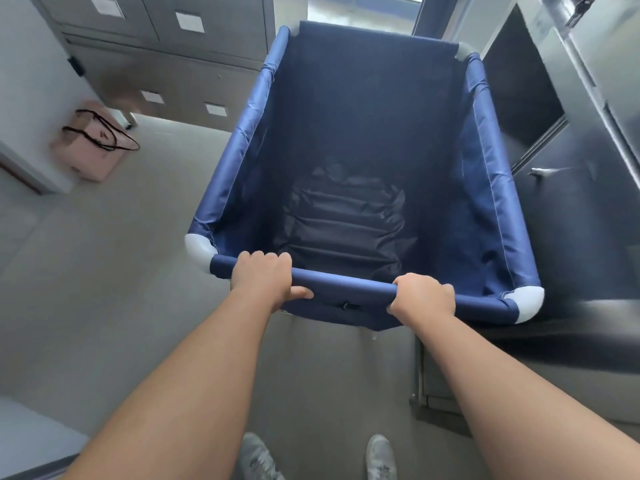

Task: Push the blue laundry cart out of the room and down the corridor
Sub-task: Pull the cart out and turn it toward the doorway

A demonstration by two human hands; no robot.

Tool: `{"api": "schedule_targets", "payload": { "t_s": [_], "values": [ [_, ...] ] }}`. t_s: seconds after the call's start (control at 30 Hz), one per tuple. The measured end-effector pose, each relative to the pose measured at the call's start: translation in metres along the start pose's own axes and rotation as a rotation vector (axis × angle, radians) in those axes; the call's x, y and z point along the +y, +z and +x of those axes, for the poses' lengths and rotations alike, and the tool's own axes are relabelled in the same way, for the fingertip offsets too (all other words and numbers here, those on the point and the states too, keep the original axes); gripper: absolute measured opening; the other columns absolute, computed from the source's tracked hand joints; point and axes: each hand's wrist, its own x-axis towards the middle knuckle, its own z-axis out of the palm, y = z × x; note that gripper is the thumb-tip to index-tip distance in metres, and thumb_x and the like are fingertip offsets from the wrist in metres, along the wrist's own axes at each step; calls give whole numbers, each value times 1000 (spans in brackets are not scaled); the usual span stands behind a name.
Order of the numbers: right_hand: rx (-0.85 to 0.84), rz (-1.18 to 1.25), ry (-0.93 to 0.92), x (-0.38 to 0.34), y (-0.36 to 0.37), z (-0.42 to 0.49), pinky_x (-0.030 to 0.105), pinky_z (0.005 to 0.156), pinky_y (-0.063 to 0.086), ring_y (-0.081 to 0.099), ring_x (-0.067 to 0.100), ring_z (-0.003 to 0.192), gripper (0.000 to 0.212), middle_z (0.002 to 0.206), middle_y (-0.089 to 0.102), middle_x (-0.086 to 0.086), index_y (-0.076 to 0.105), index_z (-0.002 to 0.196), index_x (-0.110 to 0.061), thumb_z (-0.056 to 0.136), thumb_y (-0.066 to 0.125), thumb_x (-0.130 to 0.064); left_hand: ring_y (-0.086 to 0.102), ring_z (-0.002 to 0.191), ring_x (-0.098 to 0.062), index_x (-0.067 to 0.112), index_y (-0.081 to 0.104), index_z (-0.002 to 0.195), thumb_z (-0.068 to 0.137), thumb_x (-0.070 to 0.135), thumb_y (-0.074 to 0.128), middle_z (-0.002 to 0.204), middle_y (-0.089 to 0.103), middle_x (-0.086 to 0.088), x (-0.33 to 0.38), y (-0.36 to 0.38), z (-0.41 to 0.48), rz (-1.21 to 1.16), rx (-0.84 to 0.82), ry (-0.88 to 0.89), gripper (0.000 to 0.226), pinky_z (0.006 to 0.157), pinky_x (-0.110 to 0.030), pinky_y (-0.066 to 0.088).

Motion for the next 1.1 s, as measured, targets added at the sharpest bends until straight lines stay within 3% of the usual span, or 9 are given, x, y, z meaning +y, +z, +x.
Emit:
{"api": "schedule_targets", "payload": {
  "t_s": [0.17, 0.37, 0.57, 0.67, 0.73, 0.8, 0.93, 1.03, 1.1],
  "values": [
    [-48, -86, -141, 10, 6, -12, 32, 74, 32, 54, 17, 74, 25, 76, 58, -10, 61, 85, -30, 71, 50, -13, 50, 75, -22, 24, 47, 89, 75, 82, 54, 78, 53, 6, 11, 5, -25, 37, -19, -24, 61, 73, -36, 31],
    [-3, -125, -308, 12, 20, -41, 33, 82, 31, 50, 19, 81, 24, 82, 57, -10, 63, 85, -31, 75, 47, -17, 54, 78, -20, 28, 55, 91, 75, 75, 60, 80, 58, 7, 6, 2, -49, 15, -211, -69, 50, 77, -34, 30],
    [-44, -69, -320, 6, 30, -62, 32, 78, 30, 51, 19, 81, 24, 80, 57, -10, 62, 84, -30, 73, 48, -14, 53, 83, -21, 29, 55, 92, 76, 72, 62, 88, 62, 5, 9, 16, -69, 63, -163, -157, 47, 79, -34, 31],
    [-63, 1, -270, -4, 28, -68, 30, 64, 33, 53, 19, 71, 23, 73, 55, -9, 59, 81, -29, 70, 50, -11, 53, 108, -23, 26, 54, 109, 82, 59, 63, 110, 64, 2, 15, 21, -76, 94, -94, -241, 44, 100, -40, 34],
    [-78, 54, -231, -12, 24, -70, 29, 55, 36, 56, 19, 70, 23, 74, 55, -7, 60, 83, -28, 71, 52, -11, 48, 121, -26, 24, 50, 119, 86, 45, 62, 122, 59, -1, 20, 22, -78, 89, -91, -243, 41, 117, -53, 21],
    [-79, 80, -226, -25, 21, -71, 28, 52, 36, 57, 20, 70, 21, 75, 56, -6, 61, 84, -26, 73, 53, -11, 45, 124, -28, 24, 47, 124, 89, 38, 58, 126, 56, -3, 25, 20, -80, 69, -100, -167, 39, 119, -58, 13],
    [-141, 155, -271, -57, 13, -74, 29, 58, 42, 61, 22, 77, 11, 85, 63, -3, 63, 93, -23, 82, 63, -24, 45, 123, -27, 24, 48, 124, 92, 27, 54, 125, 57, -2, 29, 16, -81, 32, -60, -43, 32, 121, -56, 13],
    [-237, 311, -463, -80, 7, -73, 34, 67, 51, 63, 20, 84, 26, 89, 66, -6, 61, 96, -25, 81, 68, -45, 40, 129, -26, 25, 47, 127, 90, 23, 54, 128, 54, -2, 19, 14, -81, 47, -85, -38, 38, 121, -58, 9],
    [-274, 456, -540, -85, 0, -73, 36, 82, 53, 63, 17, 95, 38, 102, 69, -9, 64, 109, -28, 84, 60, -55, 36, 134, -27, 26, 48, 131, 90, 23, 53, 132, 52, -2, 13, 12, -80, 39, -133, -33, 41, 121, -60, 6]
  ]
}}
